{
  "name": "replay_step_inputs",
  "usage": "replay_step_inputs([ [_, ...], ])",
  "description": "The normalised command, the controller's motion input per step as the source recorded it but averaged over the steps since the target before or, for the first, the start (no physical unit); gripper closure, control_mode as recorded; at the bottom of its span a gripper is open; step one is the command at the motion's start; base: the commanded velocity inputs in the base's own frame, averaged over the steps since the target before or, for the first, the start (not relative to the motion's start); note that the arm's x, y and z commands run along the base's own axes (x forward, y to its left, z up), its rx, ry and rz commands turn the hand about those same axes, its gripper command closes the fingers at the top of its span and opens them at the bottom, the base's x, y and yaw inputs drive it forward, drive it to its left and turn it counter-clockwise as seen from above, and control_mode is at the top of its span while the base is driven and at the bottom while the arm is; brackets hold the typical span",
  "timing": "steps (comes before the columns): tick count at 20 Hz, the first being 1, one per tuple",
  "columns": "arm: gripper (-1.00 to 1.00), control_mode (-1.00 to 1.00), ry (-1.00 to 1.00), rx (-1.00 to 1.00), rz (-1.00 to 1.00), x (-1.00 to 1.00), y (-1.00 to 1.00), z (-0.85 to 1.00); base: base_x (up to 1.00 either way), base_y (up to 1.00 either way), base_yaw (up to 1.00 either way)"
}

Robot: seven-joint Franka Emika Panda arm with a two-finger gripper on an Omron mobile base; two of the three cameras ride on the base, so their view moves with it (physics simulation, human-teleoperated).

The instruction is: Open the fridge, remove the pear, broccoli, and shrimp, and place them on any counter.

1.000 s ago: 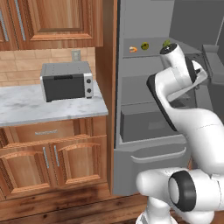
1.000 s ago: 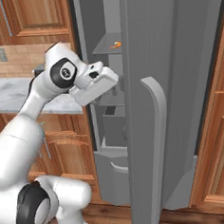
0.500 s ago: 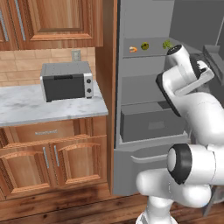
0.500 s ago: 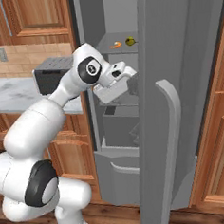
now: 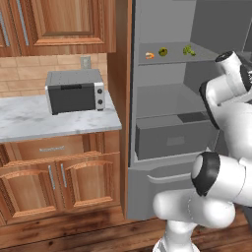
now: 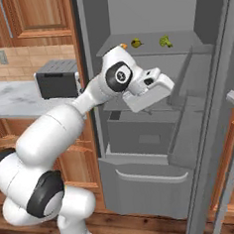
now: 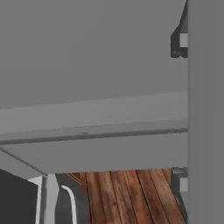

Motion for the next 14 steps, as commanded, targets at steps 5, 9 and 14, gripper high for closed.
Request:
replay_step_inputs([
  [5,-1.0,-1.0,-0.21,0.15,0.0,-0.65,-0.78,0.22,0.0,0.0,0.0],
  [9,-1.0,-1.0,-0.27,0.01,0.0,0.0,0.8,0.1,0.0,0.0,0.0],
  [14,-1.0,-1.0,-0.1,0.0,0.02,0.37,1.0,0.01,0.0,0.0,0.0],
])
